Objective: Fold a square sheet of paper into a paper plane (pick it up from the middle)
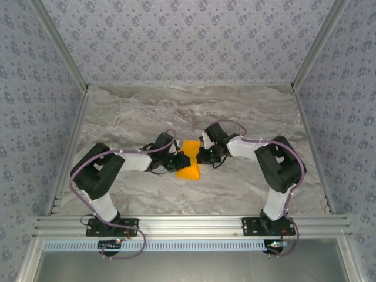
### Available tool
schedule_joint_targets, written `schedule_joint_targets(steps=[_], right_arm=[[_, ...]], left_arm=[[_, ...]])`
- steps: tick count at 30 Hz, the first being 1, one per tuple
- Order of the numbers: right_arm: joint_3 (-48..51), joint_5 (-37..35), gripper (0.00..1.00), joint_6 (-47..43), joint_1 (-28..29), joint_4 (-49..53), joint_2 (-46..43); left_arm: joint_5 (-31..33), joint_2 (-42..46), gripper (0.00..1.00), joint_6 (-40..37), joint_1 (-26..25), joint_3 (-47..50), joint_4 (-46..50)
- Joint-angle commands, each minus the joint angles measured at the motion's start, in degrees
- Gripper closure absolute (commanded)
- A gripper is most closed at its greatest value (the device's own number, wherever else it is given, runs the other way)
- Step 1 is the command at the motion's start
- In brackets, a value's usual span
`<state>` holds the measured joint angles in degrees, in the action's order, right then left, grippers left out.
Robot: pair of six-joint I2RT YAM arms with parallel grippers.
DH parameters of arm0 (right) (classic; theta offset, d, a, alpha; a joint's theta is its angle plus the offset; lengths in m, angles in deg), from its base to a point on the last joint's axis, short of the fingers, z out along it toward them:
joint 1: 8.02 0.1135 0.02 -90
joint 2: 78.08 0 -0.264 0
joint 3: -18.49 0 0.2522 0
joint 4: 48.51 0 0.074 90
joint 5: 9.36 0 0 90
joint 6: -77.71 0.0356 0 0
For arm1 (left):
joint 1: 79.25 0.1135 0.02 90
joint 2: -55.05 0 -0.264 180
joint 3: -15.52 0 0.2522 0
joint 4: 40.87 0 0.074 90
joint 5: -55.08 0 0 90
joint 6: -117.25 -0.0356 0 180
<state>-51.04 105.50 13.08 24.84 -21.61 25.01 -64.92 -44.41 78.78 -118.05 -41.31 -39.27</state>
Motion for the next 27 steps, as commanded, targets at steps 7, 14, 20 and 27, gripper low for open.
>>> schedule_joint_targets(steps=[7, 14, 20, 27], right_arm=[[-1.4, 0.4, 0.97, -1.2, -0.6, 0.9, 0.9], [-1.6, 0.2, 0.97, -1.2, -0.6, 1.0, 1.0], [-2.1, 0.2, 0.97, -1.3, -0.6, 1.2, 1.3], [-2.5, 0.4, 0.97, -1.4, -0.6, 1.5, 1.5]], left_arm=[[1.4, -0.9, 0.86, -1.7, -0.5, 0.1, 2.4], [2.0, -1.0, 0.86, -2.0, -0.5, 0.0, 3.3], [2.3, -1.2, 0.87, -2.2, -0.5, -0.1, 4.1], [2.1, -0.4, 0.87, -2.3, -0.5, -0.2, 4.5]])
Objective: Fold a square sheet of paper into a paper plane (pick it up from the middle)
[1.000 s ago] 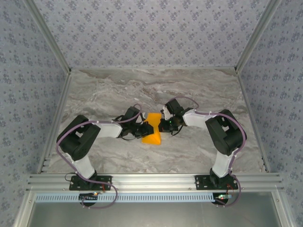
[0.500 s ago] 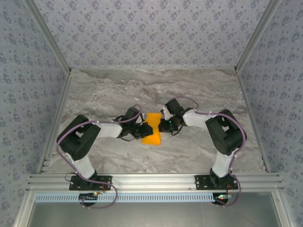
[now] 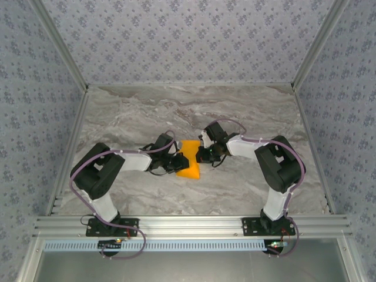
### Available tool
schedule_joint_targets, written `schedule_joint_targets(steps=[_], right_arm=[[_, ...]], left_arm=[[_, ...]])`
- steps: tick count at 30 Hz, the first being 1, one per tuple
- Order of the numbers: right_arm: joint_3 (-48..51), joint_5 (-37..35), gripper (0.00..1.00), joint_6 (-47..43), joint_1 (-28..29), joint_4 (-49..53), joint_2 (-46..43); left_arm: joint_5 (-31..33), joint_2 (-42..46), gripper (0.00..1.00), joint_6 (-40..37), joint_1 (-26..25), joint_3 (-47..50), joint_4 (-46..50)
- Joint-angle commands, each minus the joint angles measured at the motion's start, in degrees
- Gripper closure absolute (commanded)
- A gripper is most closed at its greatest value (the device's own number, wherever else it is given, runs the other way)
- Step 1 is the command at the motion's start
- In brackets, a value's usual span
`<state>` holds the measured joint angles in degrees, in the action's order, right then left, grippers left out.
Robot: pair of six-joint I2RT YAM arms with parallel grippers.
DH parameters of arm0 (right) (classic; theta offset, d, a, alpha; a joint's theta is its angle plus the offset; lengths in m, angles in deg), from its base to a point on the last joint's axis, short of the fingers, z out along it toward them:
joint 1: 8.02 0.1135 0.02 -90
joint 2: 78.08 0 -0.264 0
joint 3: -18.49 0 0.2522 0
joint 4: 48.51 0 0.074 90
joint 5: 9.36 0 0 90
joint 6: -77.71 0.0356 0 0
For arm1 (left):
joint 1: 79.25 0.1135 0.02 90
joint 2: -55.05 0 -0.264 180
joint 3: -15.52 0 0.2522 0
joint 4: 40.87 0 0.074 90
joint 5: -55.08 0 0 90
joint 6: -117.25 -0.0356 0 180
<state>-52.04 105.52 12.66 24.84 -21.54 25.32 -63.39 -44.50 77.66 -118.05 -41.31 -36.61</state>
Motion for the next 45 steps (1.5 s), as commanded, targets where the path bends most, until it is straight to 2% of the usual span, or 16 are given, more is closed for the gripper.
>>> schedule_joint_targets(steps=[1, 8, 15, 22, 33, 45], right_arm=[[-1.5, 0.5, 0.97, -1.0, -0.6, 1.5, 1.2], [-1.0, 2.0, 0.97, -0.8, -0.4, 1.3, 0.1], [-0.1, 4.0, 0.97, -0.6, -0.3, 0.6, -0.8], [2.1, 9.3, 0.97, -0.1, 0.1, -1.2, -4.0], [1.0, 3.3, 0.97, -1.4, 0.3, 1.6, -1.7], [-0.2, 3.0, 0.97, -1.7, 0.1, 1.7, -0.2]], left_arm=[[0.1, 0.5, 0.87, -1.3, -0.5, -0.2, 1.7], [-1.8, 6.1, 0.86, -0.6, -0.7, 0.5, -1.5], [-1.9, 4.8, 0.87, 0.5, -0.9, 0.6, -3.6], [3.9, 8.5, 0.88, -1.0, -0.9, 2.8, -0.4], [-1.6, 5.7, 0.88, 2.3, -1.1, 4.5, -11.5], [-1.3, 1.6, 0.88, 1.3, -1.1, 1.8, -10.4]])
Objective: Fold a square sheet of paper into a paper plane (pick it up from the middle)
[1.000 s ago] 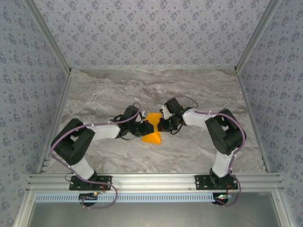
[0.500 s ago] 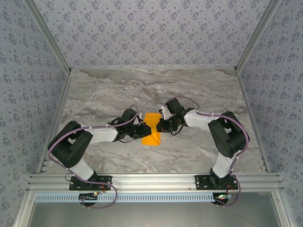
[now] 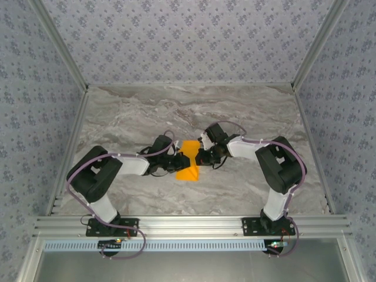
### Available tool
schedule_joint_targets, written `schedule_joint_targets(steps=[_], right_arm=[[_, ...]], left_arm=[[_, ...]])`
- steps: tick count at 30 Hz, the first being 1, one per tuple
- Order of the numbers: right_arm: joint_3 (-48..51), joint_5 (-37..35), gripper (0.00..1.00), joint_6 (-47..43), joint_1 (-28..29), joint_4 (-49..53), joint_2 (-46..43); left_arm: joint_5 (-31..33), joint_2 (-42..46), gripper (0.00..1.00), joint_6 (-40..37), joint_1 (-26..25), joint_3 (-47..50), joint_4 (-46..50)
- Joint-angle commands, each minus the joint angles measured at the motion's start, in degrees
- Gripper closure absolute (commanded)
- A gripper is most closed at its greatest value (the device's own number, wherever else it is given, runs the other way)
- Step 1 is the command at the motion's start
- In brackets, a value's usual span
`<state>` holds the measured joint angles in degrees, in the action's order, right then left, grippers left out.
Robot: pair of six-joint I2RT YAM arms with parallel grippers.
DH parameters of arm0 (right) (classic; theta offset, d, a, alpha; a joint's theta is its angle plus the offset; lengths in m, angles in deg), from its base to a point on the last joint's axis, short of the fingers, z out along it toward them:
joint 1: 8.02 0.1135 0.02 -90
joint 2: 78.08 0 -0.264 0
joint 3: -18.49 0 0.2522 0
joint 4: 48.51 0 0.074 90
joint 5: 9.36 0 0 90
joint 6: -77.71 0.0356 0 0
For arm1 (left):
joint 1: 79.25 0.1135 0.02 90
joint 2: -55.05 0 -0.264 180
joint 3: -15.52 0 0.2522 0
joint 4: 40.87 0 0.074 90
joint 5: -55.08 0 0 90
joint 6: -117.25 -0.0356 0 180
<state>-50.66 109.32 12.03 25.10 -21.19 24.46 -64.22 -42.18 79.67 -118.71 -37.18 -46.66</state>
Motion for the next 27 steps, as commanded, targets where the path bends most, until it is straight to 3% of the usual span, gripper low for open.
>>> schedule_joint_targets(steps=[1, 27], right_arm=[[-1.5, -0.8, 0.97, -1.2, -0.2, 1.4, 0.8], [-2.8, -2.6, 0.97, -1.8, -1.1, 2.1, 1.8]], left_arm=[[-0.1, -0.8, 0.88, -1.1, -0.4, -2.5, 0.5], [-0.5, -3.0, 0.88, -2.0, -0.4, -3.2, 2.2]])
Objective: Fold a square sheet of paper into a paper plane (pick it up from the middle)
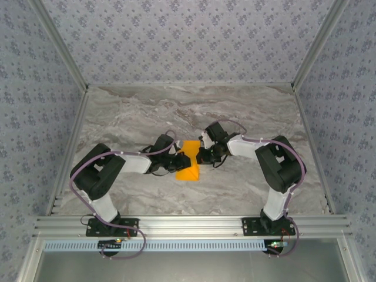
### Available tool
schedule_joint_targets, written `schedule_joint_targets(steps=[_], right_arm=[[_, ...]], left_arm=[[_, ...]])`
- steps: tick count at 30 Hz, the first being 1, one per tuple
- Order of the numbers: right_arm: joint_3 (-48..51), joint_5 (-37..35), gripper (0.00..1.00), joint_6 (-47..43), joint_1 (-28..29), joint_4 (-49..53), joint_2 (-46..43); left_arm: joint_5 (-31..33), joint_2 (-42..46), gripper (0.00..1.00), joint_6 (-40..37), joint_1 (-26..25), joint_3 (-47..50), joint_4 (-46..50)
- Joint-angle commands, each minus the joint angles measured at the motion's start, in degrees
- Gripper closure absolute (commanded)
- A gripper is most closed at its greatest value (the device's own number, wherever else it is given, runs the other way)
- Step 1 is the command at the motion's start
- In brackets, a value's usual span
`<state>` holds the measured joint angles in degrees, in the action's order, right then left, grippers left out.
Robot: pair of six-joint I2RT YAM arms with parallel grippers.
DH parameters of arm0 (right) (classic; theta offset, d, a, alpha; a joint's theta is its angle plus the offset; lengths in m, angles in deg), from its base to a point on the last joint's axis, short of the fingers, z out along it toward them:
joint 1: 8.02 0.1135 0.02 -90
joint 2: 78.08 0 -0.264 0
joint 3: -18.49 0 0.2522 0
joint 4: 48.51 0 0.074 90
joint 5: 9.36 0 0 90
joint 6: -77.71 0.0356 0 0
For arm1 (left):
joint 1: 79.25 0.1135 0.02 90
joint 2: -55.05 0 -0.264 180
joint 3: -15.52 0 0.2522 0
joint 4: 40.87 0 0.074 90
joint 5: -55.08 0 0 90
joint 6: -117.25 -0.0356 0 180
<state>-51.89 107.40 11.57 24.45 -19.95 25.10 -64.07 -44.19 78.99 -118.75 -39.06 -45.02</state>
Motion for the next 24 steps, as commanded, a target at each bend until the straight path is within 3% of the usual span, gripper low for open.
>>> schedule_joint_targets(steps=[1, 24], right_arm=[[-1.6, -0.6, 0.97, -1.3, -0.5, 0.8, 1.2], [-2.1, -1.0, 0.97, -1.3, -0.7, 1.8, 1.8]], left_arm=[[-0.7, -1.0, 0.89, -1.4, -0.3, -1.3, 0.6], [1.0, -2.2, 0.89, -2.6, -0.3, -1.5, 3.7]])
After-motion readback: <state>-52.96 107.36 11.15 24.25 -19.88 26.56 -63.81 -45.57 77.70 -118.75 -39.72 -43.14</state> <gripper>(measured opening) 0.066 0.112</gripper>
